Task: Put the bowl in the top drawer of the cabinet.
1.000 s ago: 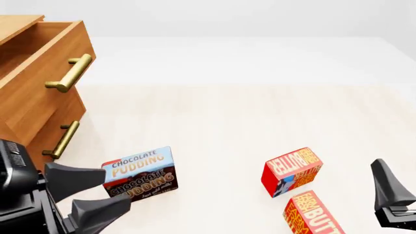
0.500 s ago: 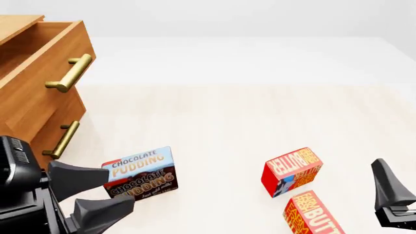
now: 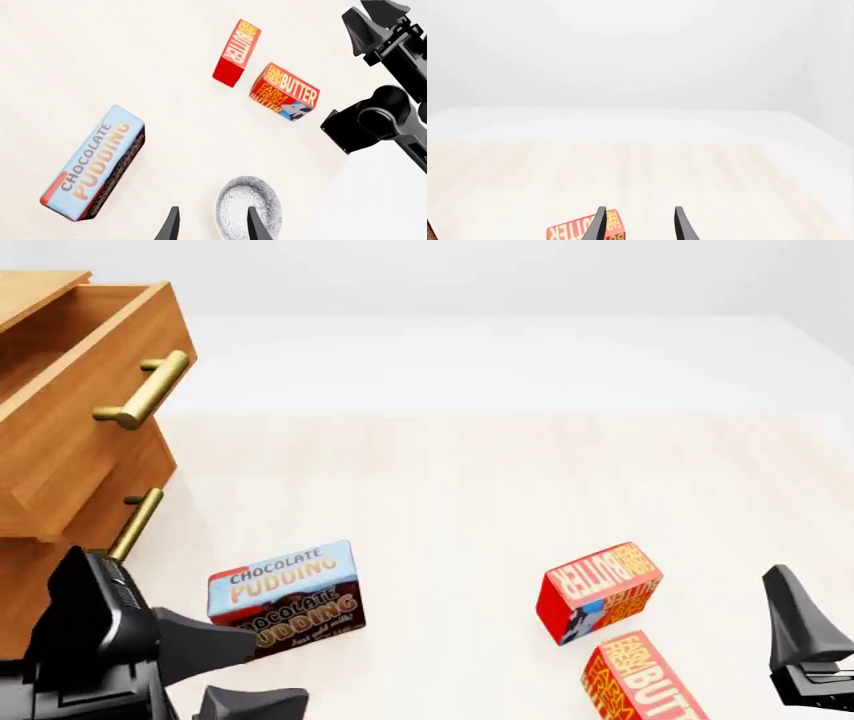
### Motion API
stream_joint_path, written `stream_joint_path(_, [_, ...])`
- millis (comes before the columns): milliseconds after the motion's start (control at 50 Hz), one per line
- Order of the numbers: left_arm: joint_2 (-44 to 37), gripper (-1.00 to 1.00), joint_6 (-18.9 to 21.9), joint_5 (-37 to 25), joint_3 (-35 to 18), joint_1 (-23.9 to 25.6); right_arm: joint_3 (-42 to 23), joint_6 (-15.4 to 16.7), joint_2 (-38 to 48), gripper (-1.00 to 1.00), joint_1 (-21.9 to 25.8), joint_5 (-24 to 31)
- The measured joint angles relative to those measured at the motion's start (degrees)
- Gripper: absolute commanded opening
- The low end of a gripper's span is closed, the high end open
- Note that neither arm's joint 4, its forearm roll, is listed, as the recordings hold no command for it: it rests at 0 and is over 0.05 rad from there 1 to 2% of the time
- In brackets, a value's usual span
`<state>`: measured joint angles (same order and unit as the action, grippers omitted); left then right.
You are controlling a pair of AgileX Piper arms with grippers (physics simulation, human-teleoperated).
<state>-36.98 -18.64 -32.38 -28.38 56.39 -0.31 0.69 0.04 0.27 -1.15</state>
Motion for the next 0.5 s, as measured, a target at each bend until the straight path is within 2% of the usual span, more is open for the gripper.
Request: stream_joint_path(500, [-6.87,1.0,-4.78,7.67,4.4,6.02,-0.01,0.07,-0.01,1.0,-0.08,-0.18])
